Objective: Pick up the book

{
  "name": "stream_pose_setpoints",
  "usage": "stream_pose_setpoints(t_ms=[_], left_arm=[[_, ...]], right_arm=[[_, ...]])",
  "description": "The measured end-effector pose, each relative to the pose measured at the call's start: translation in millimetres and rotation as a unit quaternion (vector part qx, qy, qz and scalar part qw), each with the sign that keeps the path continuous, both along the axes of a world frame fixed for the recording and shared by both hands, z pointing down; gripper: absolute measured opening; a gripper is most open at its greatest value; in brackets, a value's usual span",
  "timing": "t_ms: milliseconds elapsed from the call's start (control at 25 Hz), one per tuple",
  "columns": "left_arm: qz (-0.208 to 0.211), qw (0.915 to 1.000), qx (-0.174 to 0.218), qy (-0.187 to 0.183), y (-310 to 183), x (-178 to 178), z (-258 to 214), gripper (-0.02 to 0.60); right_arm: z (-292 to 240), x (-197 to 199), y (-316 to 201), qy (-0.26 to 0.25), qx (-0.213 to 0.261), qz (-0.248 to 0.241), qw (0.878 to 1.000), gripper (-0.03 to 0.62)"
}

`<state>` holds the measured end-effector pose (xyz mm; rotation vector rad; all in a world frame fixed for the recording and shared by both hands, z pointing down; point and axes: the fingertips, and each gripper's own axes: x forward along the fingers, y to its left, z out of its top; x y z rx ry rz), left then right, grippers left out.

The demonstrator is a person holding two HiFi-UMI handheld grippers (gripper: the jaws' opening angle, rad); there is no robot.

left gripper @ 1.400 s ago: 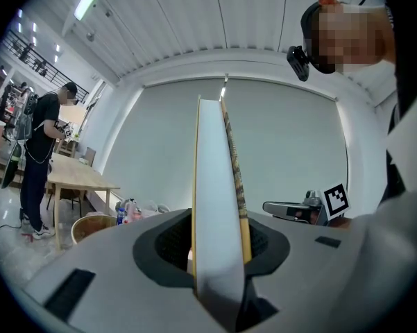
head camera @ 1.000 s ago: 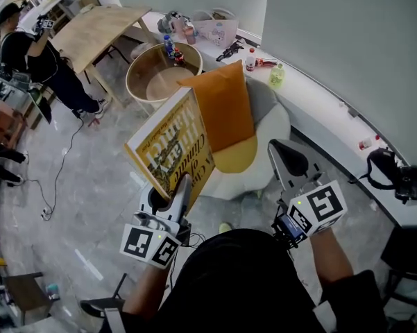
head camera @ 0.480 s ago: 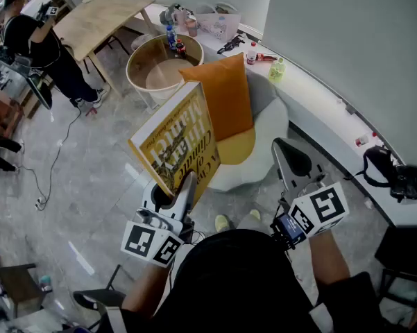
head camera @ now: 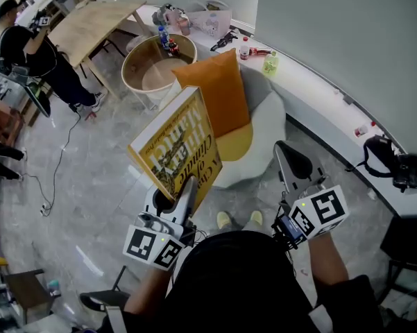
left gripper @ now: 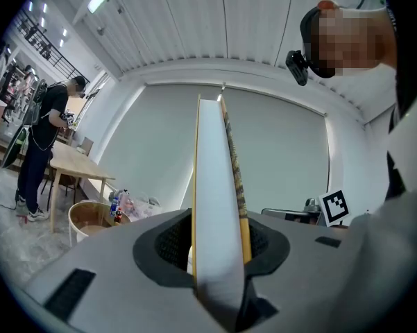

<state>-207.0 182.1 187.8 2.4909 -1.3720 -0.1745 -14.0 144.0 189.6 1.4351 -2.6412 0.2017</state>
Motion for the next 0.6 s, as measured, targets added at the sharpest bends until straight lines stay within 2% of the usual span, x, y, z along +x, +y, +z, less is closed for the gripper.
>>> stream_pose_setpoints(t_ms=[600], left_arm=[[0.008, 1.0, -0.001, 0.005, -2.6, -9.0, -2.8, 0.15]], right_arm=[[-0.7, -11.5, 0.5, 0.011, -0.001, -0.001, 1.0, 0.003]])
